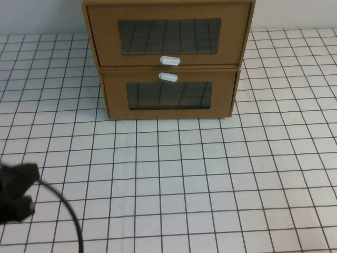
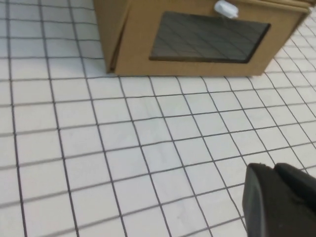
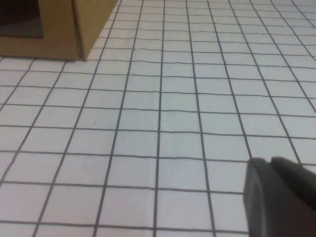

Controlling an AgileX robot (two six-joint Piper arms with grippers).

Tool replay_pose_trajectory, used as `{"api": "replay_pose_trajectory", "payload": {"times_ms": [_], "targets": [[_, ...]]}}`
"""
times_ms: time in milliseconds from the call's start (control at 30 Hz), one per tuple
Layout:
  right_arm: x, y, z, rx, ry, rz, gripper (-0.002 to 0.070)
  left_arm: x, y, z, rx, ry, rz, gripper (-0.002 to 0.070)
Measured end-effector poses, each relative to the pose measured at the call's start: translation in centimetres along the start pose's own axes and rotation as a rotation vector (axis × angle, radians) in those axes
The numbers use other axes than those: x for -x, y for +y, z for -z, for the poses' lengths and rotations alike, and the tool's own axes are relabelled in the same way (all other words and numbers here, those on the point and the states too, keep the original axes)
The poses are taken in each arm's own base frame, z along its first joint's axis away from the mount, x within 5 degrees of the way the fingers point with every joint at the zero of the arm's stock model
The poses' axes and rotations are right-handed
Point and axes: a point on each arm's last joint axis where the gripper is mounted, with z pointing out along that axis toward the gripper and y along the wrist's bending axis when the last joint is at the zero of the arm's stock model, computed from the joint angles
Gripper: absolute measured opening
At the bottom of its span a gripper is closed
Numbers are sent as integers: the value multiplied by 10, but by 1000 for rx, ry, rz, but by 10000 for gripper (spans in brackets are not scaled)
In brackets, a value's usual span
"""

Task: Open the shoe box
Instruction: 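Pull the top drawer of the cardboard box fully open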

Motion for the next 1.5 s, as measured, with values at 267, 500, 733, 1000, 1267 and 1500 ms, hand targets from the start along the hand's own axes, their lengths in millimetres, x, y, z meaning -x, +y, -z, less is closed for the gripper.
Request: {"api": "replay_pose_trajectory", "payload": {"times_ms": [267, 500, 733, 1000, 1267, 1500], "targets": [[0, 0, 0, 0, 0, 0, -13, 145, -16, -38, -101, 48, -272, -5], [0, 0, 0, 0, 0, 0, -14, 241, -52, -95, -257, 28, -409, -5], [0, 0, 0, 0, 0, 0, -13, 278, -80, -163, -337, 75, -477, -5], [0, 0, 0, 0, 0, 0, -13, 280, -82, -228, -344, 77, -498, -5], [0, 0, 0, 0, 0, 0, -13, 268, -71, -265, -315, 93, -504, -5], [0, 0, 0, 0, 0, 0, -13, 260, -69, -281, -317, 103, -527, -5]]}}
